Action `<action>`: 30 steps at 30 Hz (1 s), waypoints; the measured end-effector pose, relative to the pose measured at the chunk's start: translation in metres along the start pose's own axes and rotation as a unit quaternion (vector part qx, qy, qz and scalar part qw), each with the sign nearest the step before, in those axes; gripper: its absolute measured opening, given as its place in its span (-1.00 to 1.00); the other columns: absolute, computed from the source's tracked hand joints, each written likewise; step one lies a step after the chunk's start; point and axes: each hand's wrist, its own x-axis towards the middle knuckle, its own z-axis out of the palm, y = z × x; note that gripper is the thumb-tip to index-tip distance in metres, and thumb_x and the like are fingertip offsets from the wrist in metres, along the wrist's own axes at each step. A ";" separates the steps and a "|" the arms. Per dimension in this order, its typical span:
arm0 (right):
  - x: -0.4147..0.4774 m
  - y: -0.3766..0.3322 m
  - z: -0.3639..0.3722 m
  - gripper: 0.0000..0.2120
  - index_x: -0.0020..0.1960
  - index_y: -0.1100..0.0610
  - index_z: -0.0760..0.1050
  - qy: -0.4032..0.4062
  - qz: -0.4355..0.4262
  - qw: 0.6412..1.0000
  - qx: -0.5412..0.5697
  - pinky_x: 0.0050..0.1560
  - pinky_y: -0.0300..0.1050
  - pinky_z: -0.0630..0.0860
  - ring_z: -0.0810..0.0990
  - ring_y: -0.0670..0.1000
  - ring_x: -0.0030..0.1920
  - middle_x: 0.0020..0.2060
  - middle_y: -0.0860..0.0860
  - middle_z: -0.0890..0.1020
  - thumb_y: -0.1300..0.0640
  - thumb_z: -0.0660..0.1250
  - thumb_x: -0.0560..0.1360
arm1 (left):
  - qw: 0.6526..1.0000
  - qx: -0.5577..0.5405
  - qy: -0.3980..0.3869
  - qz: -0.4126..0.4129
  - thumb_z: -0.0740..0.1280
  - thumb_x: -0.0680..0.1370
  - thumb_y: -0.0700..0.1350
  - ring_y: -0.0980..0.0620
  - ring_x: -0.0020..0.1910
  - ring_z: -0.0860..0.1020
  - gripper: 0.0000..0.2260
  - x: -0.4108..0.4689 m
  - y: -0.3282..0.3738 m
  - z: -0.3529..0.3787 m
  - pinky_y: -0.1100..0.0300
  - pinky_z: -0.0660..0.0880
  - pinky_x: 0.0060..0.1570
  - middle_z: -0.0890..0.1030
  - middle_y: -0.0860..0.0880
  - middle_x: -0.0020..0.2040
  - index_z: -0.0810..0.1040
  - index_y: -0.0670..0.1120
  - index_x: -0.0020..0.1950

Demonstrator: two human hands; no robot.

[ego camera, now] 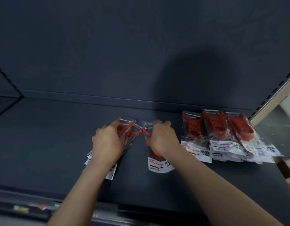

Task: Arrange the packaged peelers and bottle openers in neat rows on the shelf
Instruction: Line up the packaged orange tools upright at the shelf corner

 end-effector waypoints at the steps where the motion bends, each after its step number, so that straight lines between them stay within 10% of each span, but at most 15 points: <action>1: 0.000 0.000 -0.001 -0.49 0.31 0.26 0.30 0.006 0.003 1.000 0.006 0.07 -0.02 0.45 0.47 0.25 0.13 0.18 0.24 0.35 0.05 0.37 0.48 | 1.000 -0.011 0.015 0.001 0.29 0.48 -0.17 -0.20 0.01 0.52 -0.70 0.001 0.000 -0.002 -0.07 0.46 0.04 0.60 -0.15 -0.01 0.51 -0.06 0.22; 7: 0.001 0.003 -0.018 -0.59 0.19 0.24 0.38 0.078 0.022 0.996 0.034 0.02 -0.02 0.45 0.50 0.24 0.08 0.12 0.23 0.43 0.00 0.36 0.48 | 0.992 -0.076 0.095 0.041 0.34 0.49 -0.16 -0.19 -0.04 0.53 -0.79 0.009 0.017 -0.004 0.00 0.47 -0.02 0.61 -0.15 -0.05 0.53 -0.13 0.12; 30: -0.010 0.136 -0.107 -0.78 -0.15 0.23 0.47 0.185 0.129 0.974 0.009 -0.20 -0.13 0.34 0.52 0.16 -0.12 -0.10 0.20 0.57 0.05 0.34 0.45 | 0.978 -0.138 -0.041 0.148 0.44 0.45 -0.03 -0.03 -0.10 0.48 -0.78 0.011 0.163 0.095 0.18 0.36 -0.11 0.47 -0.06 -0.05 0.52 -0.11 -0.01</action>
